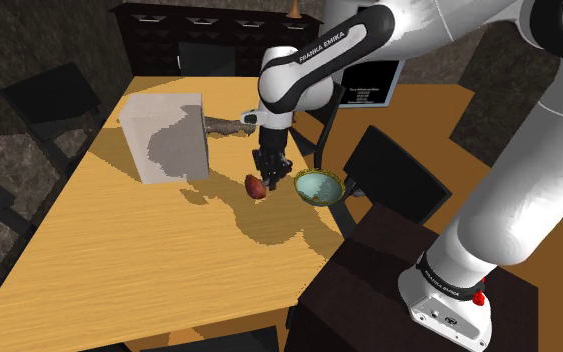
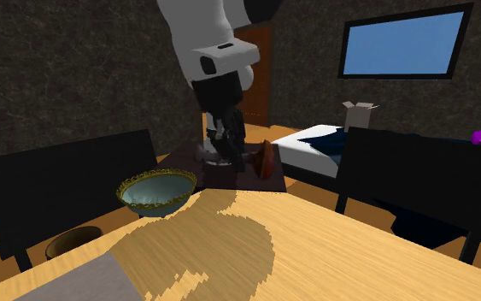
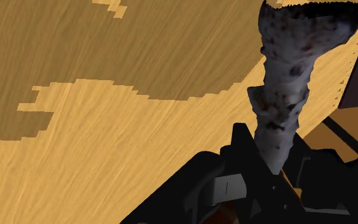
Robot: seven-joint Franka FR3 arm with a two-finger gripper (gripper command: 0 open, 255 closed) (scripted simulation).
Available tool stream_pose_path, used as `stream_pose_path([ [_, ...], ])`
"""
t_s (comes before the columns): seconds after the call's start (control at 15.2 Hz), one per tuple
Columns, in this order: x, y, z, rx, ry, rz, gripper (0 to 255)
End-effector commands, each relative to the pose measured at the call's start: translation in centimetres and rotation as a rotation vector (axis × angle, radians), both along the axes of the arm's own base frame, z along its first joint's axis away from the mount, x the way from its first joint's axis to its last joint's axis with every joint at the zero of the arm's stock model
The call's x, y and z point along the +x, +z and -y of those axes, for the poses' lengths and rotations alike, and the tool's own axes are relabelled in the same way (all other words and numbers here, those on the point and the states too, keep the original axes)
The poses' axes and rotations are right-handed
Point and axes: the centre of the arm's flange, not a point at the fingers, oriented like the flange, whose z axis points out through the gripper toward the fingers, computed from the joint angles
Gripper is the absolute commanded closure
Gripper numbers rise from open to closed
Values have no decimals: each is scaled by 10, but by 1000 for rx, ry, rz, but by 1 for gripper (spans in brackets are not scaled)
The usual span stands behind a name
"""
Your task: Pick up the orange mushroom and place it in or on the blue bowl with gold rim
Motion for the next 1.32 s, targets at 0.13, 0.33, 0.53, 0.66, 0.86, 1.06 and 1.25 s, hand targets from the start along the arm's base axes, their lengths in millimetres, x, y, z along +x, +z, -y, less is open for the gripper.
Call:
stream_pose_path([
  [0.13,-18,3,49,1,2,0,255],
  [0.33,-30,3,86,1,2,0,255],
  [0.53,-42,3,124,1,2,0,255],
  [0.66,-50,3,149,1,2,0,255],
  [0.86,-65,3,196,1,2,0,255],
  [1.06,-65,-12,196,1,2,0,255],
  [1.25,-65,-28,196,1,2,0,255],
])
